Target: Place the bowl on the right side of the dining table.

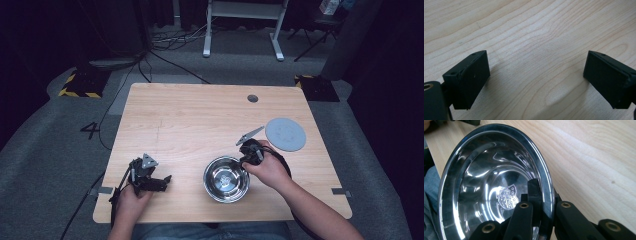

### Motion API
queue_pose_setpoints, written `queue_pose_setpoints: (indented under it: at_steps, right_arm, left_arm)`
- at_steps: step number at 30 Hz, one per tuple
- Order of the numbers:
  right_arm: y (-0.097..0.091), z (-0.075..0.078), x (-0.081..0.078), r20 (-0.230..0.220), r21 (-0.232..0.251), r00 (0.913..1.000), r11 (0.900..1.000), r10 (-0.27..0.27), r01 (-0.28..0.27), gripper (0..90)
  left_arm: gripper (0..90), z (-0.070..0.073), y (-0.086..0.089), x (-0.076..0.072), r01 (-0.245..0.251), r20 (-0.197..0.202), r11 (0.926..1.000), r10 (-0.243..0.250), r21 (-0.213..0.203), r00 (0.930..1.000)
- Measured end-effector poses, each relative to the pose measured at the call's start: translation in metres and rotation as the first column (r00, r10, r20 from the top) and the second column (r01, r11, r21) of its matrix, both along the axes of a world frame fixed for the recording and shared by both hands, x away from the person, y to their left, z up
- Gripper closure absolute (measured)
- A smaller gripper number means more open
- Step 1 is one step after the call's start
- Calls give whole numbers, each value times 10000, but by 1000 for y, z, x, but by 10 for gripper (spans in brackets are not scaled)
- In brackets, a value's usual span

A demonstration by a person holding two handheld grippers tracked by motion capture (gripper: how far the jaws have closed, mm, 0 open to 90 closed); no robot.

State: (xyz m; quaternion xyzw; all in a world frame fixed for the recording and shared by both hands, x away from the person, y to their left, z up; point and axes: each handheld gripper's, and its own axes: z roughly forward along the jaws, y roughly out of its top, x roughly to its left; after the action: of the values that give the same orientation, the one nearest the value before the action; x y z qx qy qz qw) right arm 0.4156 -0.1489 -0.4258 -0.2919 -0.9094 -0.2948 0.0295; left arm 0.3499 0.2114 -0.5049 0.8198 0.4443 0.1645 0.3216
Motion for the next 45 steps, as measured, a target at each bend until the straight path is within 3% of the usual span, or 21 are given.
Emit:
queue_pose_setpoints:
  at_steps: [20, 30, 39, 45]
  right_arm:
    - [-17, 34, 13, 846, 303, 9951, 9984, -508, 484, 873]
    - [-33, 53, 28, 1352, 381, 9855, 9944, -1024, 981, 873]
    - [-47, 65, 39, 1543, 489, 9773, 9891, -1451, 1391, 873]
    - [-60, 71, 51, 1713, 483, 9673, 9822, -1871, 1814, 873]
  left_arm:
    - [70, 0, 0, 0, -7, 1, 10000, 7, 4, 10000]
    - [70, 0, 0, 0, 0, 5, 10000, 0, 5, 10000]
    - [70, 0, 0, 0, -1, 4, 10000, 1, 4, 10000]
    - [69, 0, 0, 0, -2, 4, 10000, 2, 4, 10000]
